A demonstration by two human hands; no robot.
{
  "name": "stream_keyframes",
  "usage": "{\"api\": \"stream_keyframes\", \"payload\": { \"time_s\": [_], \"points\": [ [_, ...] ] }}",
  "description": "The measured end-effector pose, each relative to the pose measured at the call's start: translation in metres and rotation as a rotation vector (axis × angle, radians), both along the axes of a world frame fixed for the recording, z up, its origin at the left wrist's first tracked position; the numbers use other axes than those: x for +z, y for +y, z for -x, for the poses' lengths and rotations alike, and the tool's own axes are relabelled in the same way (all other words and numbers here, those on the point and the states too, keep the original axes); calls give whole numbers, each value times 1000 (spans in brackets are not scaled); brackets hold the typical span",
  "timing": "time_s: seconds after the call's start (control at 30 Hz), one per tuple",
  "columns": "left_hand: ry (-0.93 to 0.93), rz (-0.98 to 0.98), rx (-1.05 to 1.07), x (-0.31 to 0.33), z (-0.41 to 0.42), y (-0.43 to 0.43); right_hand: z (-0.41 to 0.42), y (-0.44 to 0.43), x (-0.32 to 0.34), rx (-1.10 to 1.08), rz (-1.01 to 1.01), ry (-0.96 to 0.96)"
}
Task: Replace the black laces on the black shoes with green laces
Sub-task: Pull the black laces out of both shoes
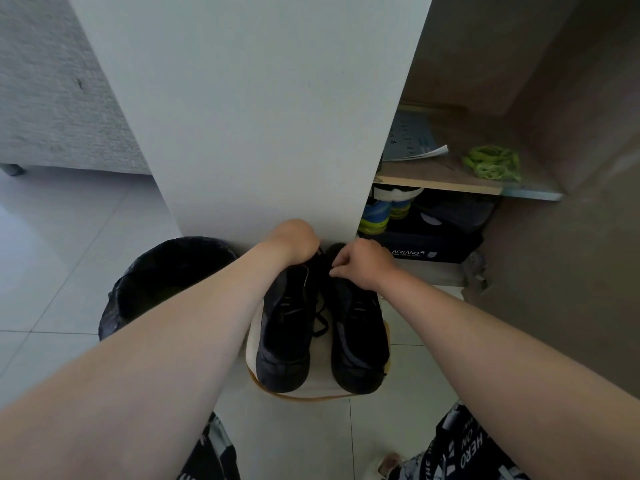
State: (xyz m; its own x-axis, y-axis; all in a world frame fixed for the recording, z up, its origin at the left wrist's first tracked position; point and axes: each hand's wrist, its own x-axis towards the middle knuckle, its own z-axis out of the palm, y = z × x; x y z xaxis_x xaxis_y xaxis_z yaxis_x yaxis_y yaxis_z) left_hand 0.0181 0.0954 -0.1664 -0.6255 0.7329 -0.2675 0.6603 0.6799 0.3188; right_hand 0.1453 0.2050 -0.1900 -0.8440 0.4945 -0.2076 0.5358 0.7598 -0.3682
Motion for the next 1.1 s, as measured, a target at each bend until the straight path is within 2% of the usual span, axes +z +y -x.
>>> {"api": "stream_keyframes", "payload": {
  "time_s": [0.2, 0.33, 0.47, 0.63, 0.73, 0.93, 1.1],
  "points": [
    [-19, -111, 112, 1, -17, 4, 3, -2, 3, -28, 25, -15],
    [43, 13, 64, -1, -17, -3, 1, -3, 2, 2, -11, -28],
    [-55, 45, 3, -3, -9, -10, 3, -5, 1, 5, -77, -54],
    [-68, 121, -112, 0, -5, -8, 4, 0, 2, -70, 37, -52],
    [-13, 75, -131, 3, -10, -5, 3, 1, 1, -94, 132, -28],
    [-88, 50, -34, -6, -19, 2, 3, 4, -1, -112, 189, -29],
    [-110, 35, 49, -5, -28, 7, 4, 1, 2, -131, 144, -50]
  ]
}}
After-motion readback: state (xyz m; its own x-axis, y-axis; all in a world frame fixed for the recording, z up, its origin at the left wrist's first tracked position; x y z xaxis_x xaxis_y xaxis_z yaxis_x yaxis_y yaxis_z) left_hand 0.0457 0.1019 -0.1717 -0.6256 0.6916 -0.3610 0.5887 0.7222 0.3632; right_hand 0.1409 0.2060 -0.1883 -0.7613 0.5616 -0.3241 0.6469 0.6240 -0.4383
